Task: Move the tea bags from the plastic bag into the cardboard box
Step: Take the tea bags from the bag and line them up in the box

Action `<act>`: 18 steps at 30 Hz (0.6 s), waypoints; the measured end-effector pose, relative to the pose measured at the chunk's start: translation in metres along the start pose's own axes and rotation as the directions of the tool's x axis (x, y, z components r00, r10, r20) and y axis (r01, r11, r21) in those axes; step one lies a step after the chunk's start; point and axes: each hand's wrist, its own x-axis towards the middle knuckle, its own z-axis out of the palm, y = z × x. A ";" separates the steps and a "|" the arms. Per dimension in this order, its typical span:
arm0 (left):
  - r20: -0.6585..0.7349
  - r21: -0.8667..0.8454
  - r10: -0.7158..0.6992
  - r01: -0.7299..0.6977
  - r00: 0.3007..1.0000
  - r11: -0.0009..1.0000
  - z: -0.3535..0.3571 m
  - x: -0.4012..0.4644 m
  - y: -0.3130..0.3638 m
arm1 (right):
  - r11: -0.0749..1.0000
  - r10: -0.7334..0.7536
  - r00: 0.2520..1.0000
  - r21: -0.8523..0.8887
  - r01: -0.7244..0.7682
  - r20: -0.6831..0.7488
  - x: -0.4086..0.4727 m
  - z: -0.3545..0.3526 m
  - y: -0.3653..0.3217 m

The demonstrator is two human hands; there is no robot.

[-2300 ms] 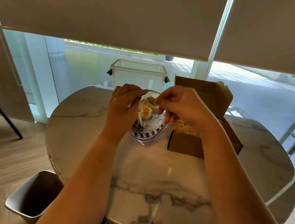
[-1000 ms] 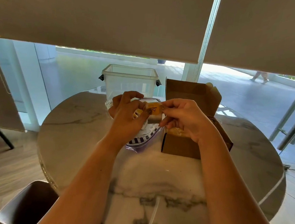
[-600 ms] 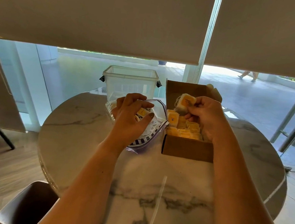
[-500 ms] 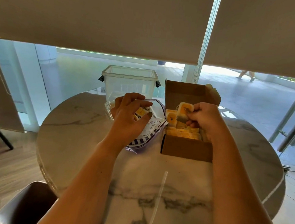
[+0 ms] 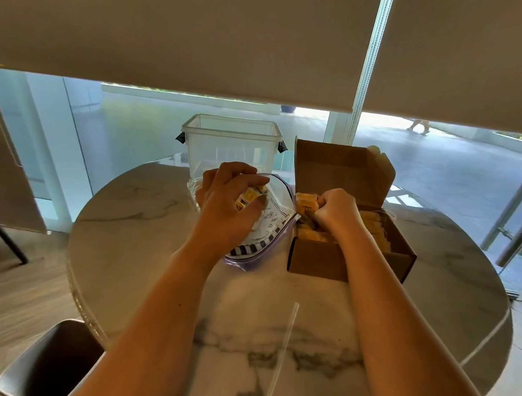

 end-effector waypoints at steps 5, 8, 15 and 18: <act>0.001 -0.082 0.054 -0.054 0.999 0.995 -0.002 0.002 -0.010 | 0.998 -0.040 0.996 0.044 0.044 -0.084 -0.002 0.000 0.001; -0.033 -0.131 0.075 -0.078 0.997 0.988 -0.006 0.002 -0.012 | 0.996 -0.087 0.987 0.023 0.091 -0.136 -0.008 -0.006 0.000; -0.072 -0.270 -0.032 0.011 0.997 0.963 -0.013 0.001 -0.011 | 0.816 -0.306 0.951 0.502 0.285 -0.043 -0.071 -0.034 -0.055; -0.096 -0.272 -0.023 -0.004 0.995 0.962 -0.013 0.000 -0.010 | 0.867 -0.413 0.901 0.361 0.344 0.132 -0.082 -0.010 -0.072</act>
